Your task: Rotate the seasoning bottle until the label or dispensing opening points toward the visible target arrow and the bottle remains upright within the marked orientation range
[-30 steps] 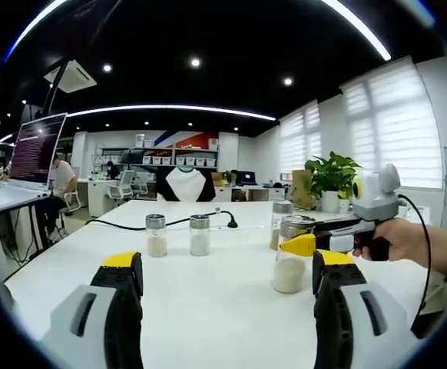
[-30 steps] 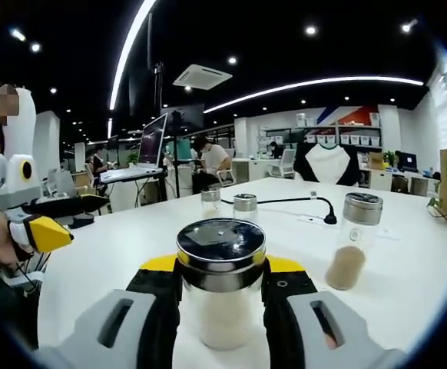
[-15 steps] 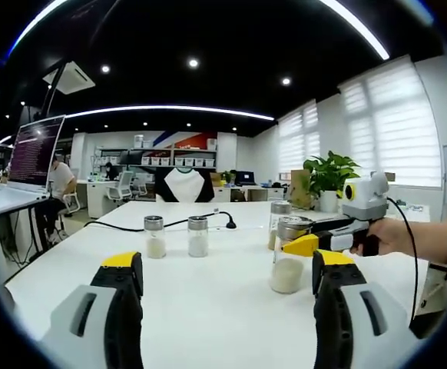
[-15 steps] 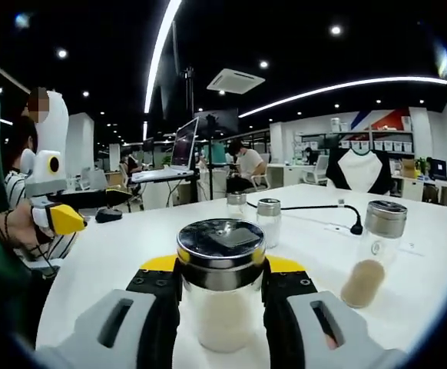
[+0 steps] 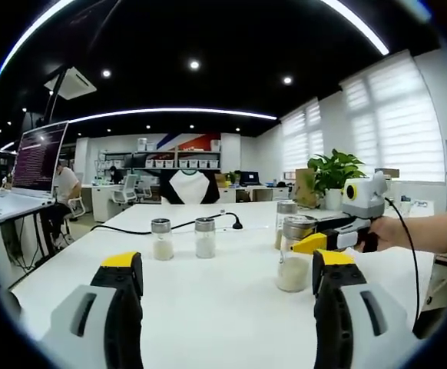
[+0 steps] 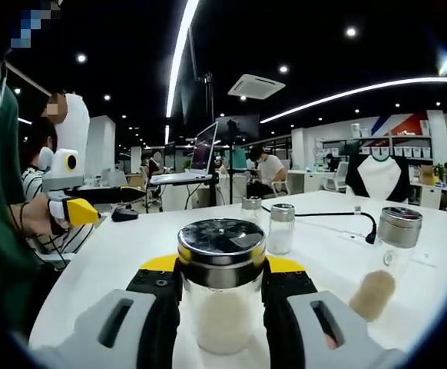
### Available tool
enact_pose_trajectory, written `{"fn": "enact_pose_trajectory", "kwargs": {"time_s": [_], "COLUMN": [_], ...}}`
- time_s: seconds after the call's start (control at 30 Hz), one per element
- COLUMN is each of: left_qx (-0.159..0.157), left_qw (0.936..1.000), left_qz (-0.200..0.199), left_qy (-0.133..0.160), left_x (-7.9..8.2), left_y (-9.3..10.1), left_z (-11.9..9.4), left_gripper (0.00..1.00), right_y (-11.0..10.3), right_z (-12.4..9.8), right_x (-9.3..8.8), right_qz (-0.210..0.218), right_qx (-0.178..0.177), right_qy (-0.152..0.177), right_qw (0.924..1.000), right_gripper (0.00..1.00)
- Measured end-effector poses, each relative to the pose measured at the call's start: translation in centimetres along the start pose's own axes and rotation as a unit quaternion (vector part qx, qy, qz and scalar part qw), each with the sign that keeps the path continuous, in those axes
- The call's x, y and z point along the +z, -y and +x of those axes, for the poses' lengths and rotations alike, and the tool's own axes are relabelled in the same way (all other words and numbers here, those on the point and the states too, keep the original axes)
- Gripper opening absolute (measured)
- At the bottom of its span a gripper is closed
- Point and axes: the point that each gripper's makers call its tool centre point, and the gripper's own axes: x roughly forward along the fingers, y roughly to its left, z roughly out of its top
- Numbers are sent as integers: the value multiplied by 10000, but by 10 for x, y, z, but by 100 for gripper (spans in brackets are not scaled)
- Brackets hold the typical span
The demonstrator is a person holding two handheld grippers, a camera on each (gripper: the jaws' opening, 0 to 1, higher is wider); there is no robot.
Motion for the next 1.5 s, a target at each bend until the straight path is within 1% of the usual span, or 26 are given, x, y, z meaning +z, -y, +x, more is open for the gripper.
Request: {"fn": "enact_pose_trajectory", "kwargs": {"time_s": [0.17,0.2,0.23,0.27,0.3,0.33,0.43,0.5,0.53,0.57,0.6,0.67,0.73,0.77,0.8,0.87,0.93,1.03,1.07,1.1,1.17,1.3,1.37,1.4,1.43,1.5], "left_qx": [-30,-30,-31,-34,-36,-37,-39,-43,-52,-62,-60,-64,-49,-52,-60,-78,-88,-111,-96,-78,-58,-34,-29,-36,-55,-74], "left_qw": [10000,10000,10000,10000,10000,10000,10000,10000,10000,10000,10000,10000,10000,10000,10000,10000,10000,9999,9999,10000,10000,10000,9999,9999,9999,9999], "left_qz": [-13,3,14,22,12,0,1,-17,-25,-21,-19,-40,-48,-39,-33,-36,-42,-67,-60,-47,-41,-58,-100,-112,-106,-88], "left_qy": [-15,8,27,29,22,22,18,15,12,9,-4,-12,6,8,10,6,-5,-8,17,23,17,4,-6,-3,-6,-3], "left_x": [-1,0,1,1,1,1,0,0,-1,-1,-1,-1,0,0,0,0,-1,-3,-2,-1,-1,-2,-2,-2,-1,-1], "left_y": [2,2,2,2,2,2,2,3,4,4,4,4,4,5,5,6,7,7,6,5,3,2,1,1,2,4], "left_z": [0,0,0,0,0,0,0,0,1,1,2,2,3,4,4,4,5,6,6,6,6,7,7,7,8,9], "left_gripper": [96,96,96,96,96,96,96,96,96,96,96,96,96,96,95,95,95,95,95,95,95,95,95,95,95,95], "right_y": [-1,0,1,3,4,5,7,8,8,8,13,13,12,15,15,19,20,16,13,9,12,12,16,14,13,13], "right_z": [0,0,0,1,0,-1,-5,-8,-8,-10,-13,-15,-16,-19,-20,-19,-21,-18,-16,-12,-14,-12,-16,-16,-14,-12], "right_x": [0,-1,-1,-1,-3,-5,-4,-5,-6,-7,-8,-7,-6,-10,-10,-7,-6,0,4,10,14,16,17,18,18,16], "right_qz": [-33,27,35,-50,-49,-17,106,158,151,130,118,49,253,187,94,187,271,253,237,175,236,300,150,83,79,128], "right_qx": [-19,-78,-152,-304,-359,-454,-650,-842,-875,-1012,-1252,-1464,-1691,-1915,-2051,-2208,-2453,-2624,-2584,-2438,-2660,-2883,-3160,-3170,-3146,-3182], "right_qy": [54,10,-2,49,24,-19,14,-27,-36,-76,-105,-89,24,-135,-165,8,20,91,160,310,382,366,359,401,398,339], "right_qw": [10000,10000,9999,9995,9993,9990,9978,9963,9960,9947,9920,9892,9853,9812,9786,9751,9691,9646,9656,9692,9629,9564,9480,9475,9483,9473], "right_gripper": [40,41,45,50,54,56,56,57,57,58,58,58,58,58,58,58,58,58,58,57,56,55,51,49,50,50]}}
